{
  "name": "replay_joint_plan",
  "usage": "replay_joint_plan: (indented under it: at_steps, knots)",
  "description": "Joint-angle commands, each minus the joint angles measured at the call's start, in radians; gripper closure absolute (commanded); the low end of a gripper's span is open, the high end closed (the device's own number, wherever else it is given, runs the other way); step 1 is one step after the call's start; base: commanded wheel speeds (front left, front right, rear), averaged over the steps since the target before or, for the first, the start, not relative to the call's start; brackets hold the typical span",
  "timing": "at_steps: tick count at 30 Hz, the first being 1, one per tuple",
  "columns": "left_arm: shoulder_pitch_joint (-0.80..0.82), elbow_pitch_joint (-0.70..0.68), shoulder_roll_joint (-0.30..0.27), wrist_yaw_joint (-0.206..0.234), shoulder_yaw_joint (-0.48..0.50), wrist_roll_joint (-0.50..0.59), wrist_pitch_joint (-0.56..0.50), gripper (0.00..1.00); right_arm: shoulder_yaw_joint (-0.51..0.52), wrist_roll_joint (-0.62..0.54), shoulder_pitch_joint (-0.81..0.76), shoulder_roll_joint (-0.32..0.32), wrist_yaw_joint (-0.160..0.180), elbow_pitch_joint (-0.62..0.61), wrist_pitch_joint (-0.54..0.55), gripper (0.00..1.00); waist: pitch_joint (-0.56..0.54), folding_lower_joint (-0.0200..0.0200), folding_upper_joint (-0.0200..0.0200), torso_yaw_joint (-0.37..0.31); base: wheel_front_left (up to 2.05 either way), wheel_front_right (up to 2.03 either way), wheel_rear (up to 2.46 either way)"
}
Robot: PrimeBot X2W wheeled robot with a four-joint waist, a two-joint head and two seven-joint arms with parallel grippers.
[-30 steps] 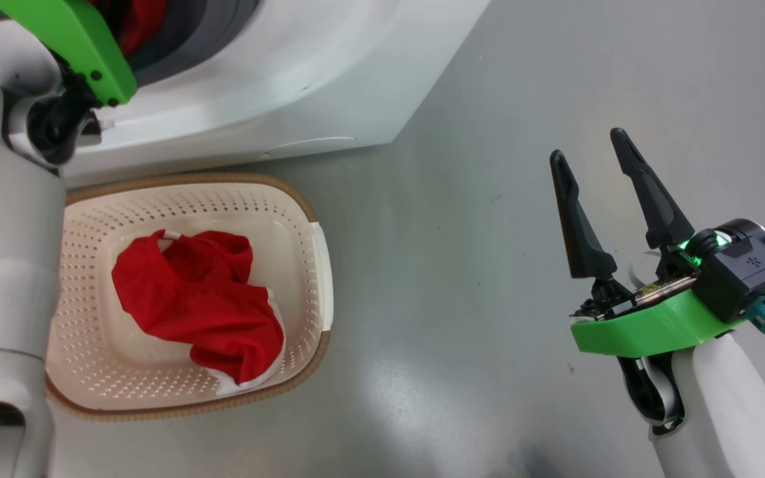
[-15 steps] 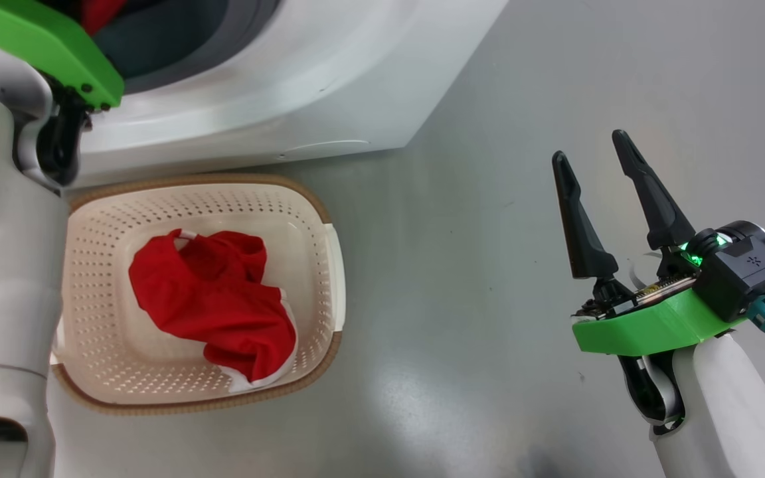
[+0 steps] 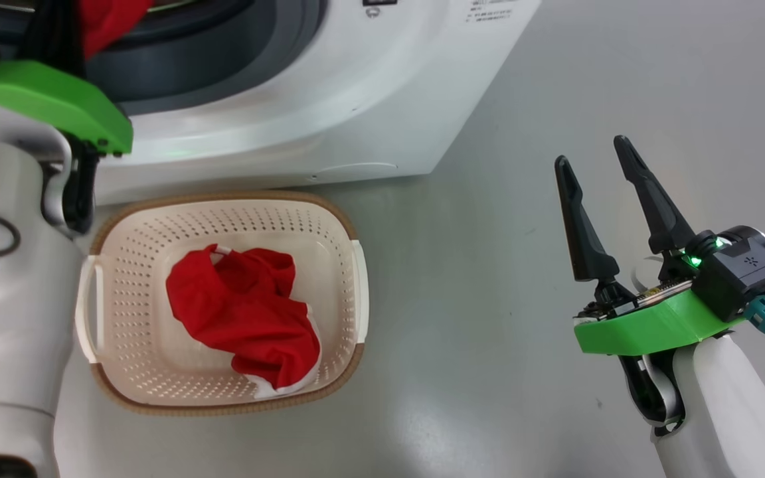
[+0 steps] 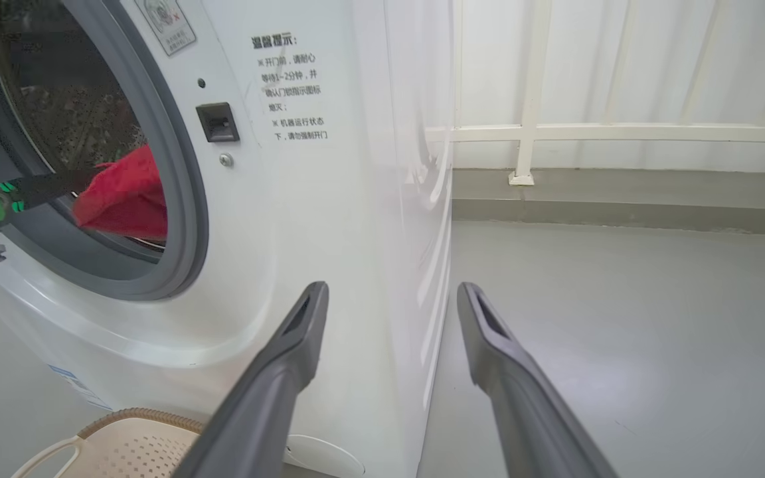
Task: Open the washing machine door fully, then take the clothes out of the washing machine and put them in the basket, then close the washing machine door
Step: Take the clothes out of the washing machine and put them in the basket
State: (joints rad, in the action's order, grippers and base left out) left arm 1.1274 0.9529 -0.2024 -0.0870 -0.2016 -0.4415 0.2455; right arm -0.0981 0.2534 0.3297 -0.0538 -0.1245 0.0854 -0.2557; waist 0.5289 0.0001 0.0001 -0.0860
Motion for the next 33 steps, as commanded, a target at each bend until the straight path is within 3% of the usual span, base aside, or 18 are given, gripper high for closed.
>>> replay_joint_plan:
  at_steps: [1, 8, 18, 25, 33]
  knots:
    - [-0.017, -0.032, -0.051, 0.009, 0.012, 0.011, 0.013, 1.00, -0.014, -0.003, -0.028, 0.004, -0.006, -0.020, -0.006, 0.00, -0.016, -0.0001, -0.0001, 0.008, 0.00, 0.00, 0.00]
    - [-0.138, -0.234, -0.072, 0.050, 0.049, 0.070, 0.016, 1.00, -0.008, -0.008, -0.047, 0.004, -0.006, -0.016, -0.006, 0.00, -0.067, -0.0001, -0.0001, 0.018, 0.00, 0.00, 0.00]
    - [-0.336, -0.470, -0.057, 0.072, 0.092, 0.119, 0.016, 1.00, -0.001, -0.012, -0.071, 0.004, -0.006, -0.014, -0.006, 0.00, -0.135, -0.0001, -0.0001, 0.031, 0.00, 0.00, 0.00]
    - [-0.469, -0.578, -0.044, 0.065, 0.097, 0.112, 0.016, 1.00, -0.008, -0.005, -0.102, 0.004, -0.006, 0.004, -0.006, 0.00, -0.199, -0.0001, -0.0001, 0.044, 0.00, 0.00, 0.00]
    - [-0.614, -0.752, -0.045, 0.098, 0.095, 0.111, 0.007, 1.00, -0.008, -0.005, -0.123, 0.004, -0.006, 0.015, -0.006, 0.00, -0.260, -0.0001, -0.0001, 0.058, 0.00, 0.00, 0.00]
